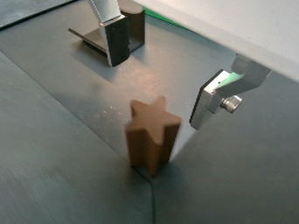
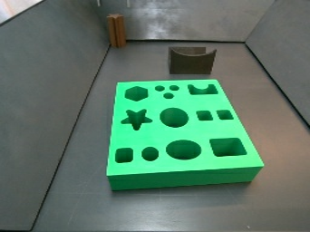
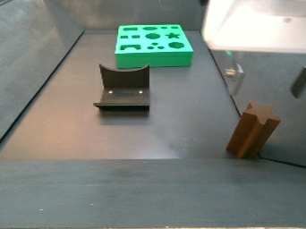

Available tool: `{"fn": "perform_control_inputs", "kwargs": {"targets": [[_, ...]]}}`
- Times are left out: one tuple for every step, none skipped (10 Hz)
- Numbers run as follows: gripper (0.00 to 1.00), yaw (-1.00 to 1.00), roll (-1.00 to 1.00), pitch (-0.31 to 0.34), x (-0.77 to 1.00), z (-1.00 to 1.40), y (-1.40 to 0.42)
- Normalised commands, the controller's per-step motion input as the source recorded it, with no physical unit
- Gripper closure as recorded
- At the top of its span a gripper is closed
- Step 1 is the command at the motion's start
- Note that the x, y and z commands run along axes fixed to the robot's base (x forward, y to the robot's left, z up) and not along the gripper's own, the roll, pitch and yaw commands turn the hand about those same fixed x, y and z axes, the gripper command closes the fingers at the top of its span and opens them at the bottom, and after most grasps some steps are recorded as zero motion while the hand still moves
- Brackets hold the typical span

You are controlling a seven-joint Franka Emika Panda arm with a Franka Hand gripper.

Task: Pick up the star object. Move up. Move to above the board. Insert the star object.
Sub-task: Pick up the star object.

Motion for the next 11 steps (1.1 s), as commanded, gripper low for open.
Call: {"fn": "perform_control_inputs", "kwargs": {"targets": [[0.0, 0.0, 0.08, -0.077, -0.1, -0.47, 0.0], [0.0, 0.0, 0.04, -0.131, -0.03, -0.64, 0.0], [0.0, 0.08, 0.01, -0.139, 0.02, -0.64, 0.0], [0.0, 0.14, 0.01, -0.189, 0.0, -0.68, 0.0], [0.0, 0.24, 0.1, -0.113, 0.0, -0.58, 0.0], [0.0, 0.29, 0.11, -0.114, 0.0, -0.62, 0.04], [0.0, 0.38, 0.07, -0.113, 0.01, -0.7, 0.17], [0.0, 0.39, 0.03, -0.076, 0.12, -0.63, 0.13], [0.0, 0.35, 0.04, -0.07, 0.0, -0.56, 0.12], [0.0, 0.0, -0.03, -0.006, 0.0, -0.04, 0.0], [0.0, 0.0, 0.0, 0.0, 0.0, 0.0, 0.0]]}}
